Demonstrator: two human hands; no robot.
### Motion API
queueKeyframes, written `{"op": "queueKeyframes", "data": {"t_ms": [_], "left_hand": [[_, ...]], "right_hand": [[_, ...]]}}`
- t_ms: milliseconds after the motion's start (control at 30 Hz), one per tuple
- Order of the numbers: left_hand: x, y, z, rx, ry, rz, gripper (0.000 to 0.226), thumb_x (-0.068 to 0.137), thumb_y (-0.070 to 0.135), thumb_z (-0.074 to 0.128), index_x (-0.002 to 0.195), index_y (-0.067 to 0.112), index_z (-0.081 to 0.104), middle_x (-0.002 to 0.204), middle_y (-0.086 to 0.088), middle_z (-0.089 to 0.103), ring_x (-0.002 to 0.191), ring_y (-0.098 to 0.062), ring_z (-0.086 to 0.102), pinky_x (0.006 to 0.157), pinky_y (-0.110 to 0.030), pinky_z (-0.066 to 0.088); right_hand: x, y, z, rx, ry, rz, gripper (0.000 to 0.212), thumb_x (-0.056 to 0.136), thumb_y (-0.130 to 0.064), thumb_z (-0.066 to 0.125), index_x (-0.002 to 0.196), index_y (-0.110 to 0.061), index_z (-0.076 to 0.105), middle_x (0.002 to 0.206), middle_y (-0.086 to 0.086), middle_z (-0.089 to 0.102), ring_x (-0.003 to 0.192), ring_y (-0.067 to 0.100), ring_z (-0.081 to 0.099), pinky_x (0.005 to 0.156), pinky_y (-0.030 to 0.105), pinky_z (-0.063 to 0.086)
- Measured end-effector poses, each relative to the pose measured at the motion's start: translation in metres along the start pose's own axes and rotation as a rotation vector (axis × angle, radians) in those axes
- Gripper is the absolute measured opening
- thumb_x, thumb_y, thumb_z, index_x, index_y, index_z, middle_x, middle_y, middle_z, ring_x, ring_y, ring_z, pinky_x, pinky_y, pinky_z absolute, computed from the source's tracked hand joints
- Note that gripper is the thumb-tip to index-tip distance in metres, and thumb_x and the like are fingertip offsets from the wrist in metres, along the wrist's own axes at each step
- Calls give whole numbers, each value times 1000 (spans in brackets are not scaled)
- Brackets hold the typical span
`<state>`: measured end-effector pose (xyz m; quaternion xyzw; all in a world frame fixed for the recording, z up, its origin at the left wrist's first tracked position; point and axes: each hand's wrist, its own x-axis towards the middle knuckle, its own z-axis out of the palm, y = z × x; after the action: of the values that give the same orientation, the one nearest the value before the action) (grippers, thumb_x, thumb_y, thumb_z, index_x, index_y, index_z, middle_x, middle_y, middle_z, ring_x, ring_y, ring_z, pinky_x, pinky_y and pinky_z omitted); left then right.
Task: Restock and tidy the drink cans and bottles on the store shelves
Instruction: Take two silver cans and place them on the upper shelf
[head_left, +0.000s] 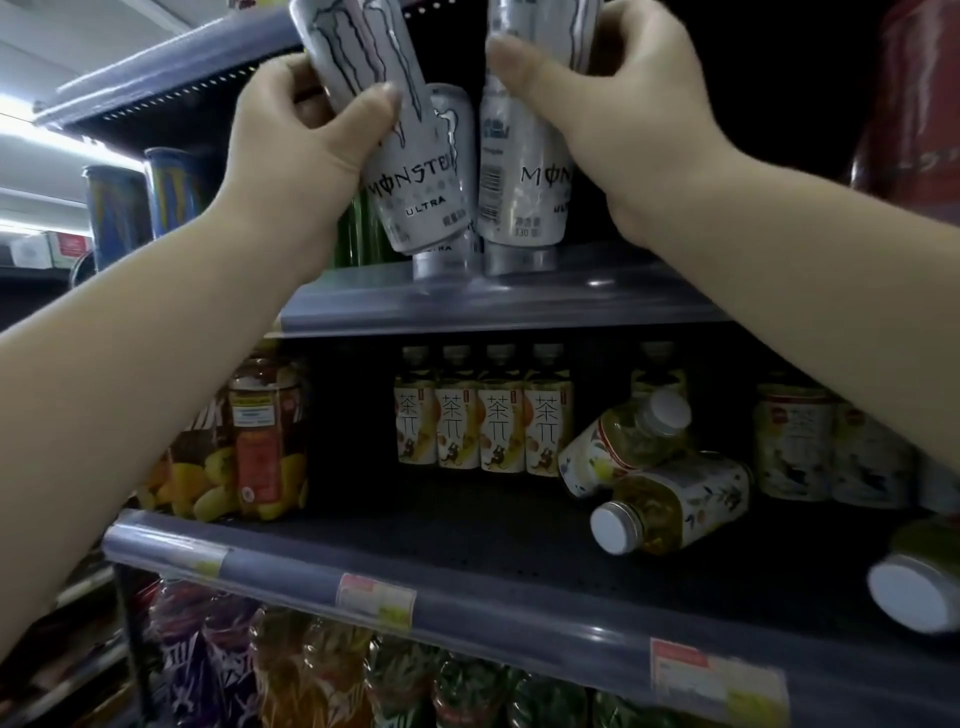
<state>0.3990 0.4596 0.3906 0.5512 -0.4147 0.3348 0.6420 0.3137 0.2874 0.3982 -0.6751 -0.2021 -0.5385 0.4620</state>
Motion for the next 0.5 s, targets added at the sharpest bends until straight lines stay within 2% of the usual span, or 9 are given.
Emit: {"op": "queueKeyframes", "data": {"t_ms": [100, 167, 267, 333, 367, 433, 500], "left_hand": [[2, 0, 7, 6, -60, -43, 38, 90, 22, 66, 119, 0, 56, 112, -9, 68, 100, -18, 69, 86, -34, 58], [6, -1, 10, 32, -88, -46, 23, 90, 23, 66, 106, 7, 61, 103, -6, 69, 93, -15, 71, 80, -31, 58], [13, -3, 11, 12, -84, -95, 11, 91, 24, 64, 94, 13, 61, 96, -5, 68, 86, -16, 72, 74, -32, 60], [16, -8, 12, 17, -79, -100, 17, 92, 24, 62, 99, 9, 60, 99, -7, 67, 90, -21, 72, 73, -35, 61], [16, -11, 13, 37, -79, -87, 21, 93, 24, 61, 104, 7, 59, 100, -8, 67, 91, -22, 71, 73, -36, 61], [16, -16, 15, 17, -64, -77, 29, 94, 23, 58, 115, 3, 54, 101, -9, 65, 90, -22, 70, 70, -35, 61], [15, -21, 17, -11, -49, -81, 38, 93, 26, 58, 122, 3, 49, 110, -13, 64, 95, -25, 69, 72, -37, 61]], "right_hand": [[4, 0, 4, -23, 4, 75, 52, 72, -43, 80, 107, -14, 56, 106, 1, 69, 93, 15, 70, 74, 34, 61], [8, 0, 6, -49, 14, 135, 56, 72, -47, 79, 110, -12, 57, 107, 4, 69, 94, 17, 69, 75, 36, 61], [13, -2, 10, -101, 36, 211, 46, 73, -50, 77, 96, -18, 54, 109, 7, 67, 95, 21, 68, 79, 39, 60], [16, -3, 14, -130, 47, 264, 46, 73, -52, 77, 83, -19, 46, 105, 3, 64, 94, 19, 65, 82, 38, 58], [17, -4, 16, -138, 51, 283, 48, 73, -52, 77, 84, -17, 45, 102, 2, 63, 93, 18, 64, 83, 37, 57], [18, -3, 19, -155, 55, 317, 54, 72, -54, 77, 95, -15, 47, 96, -2, 59, 89, 16, 61, 81, 35, 55], [18, -2, 22, -141, 45, 348, 65, 72, -53, 77, 113, -13, 48, 104, -2, 58, 94, 17, 59, 84, 35, 55]]}}
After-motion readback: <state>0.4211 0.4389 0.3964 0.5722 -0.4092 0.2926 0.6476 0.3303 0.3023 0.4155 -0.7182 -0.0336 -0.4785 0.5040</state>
